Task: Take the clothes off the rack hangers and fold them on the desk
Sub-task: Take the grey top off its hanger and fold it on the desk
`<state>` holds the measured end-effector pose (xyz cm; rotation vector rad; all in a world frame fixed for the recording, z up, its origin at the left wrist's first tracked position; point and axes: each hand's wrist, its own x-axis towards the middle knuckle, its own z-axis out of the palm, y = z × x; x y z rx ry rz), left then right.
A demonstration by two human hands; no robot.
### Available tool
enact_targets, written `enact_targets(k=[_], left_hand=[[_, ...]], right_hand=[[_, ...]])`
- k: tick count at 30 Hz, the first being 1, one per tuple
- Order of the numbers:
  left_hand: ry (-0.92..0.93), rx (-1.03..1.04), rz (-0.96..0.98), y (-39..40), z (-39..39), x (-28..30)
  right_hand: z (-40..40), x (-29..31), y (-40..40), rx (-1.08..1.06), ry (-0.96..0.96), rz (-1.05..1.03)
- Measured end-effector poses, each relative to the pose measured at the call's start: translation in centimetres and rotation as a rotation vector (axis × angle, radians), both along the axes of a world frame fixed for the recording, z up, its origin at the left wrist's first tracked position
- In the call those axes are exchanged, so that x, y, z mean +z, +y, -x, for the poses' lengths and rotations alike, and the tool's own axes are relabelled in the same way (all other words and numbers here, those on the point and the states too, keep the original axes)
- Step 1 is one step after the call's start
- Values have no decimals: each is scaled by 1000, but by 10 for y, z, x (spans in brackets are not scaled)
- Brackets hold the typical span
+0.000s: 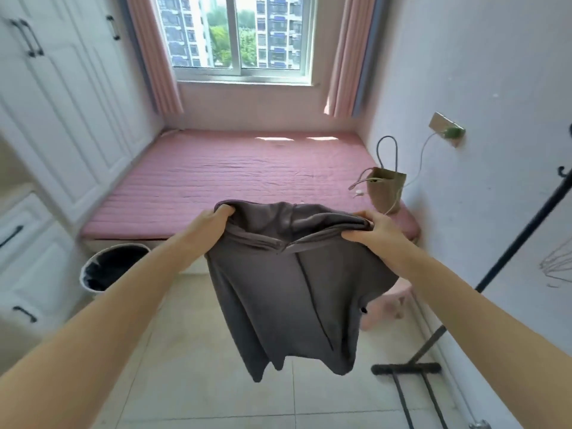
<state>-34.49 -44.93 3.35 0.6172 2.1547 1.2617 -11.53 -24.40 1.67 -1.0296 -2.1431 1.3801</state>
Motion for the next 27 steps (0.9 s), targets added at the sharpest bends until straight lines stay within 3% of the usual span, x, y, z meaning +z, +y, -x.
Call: enact_targets(k=[7, 16, 21, 27], left_hand=[[180, 193, 247, -151, 63, -11], [162, 419, 238, -341, 122, -11], [150, 612, 164, -450, 149, -7], [95, 587, 265, -562, 161, -6]], right_hand=[[125, 10, -75, 331, -2, -74], [292, 12, -230, 749, -65, -494], [381, 16, -334, 922, -90, -552], [465, 3, -445, 1114, -208, -630]])
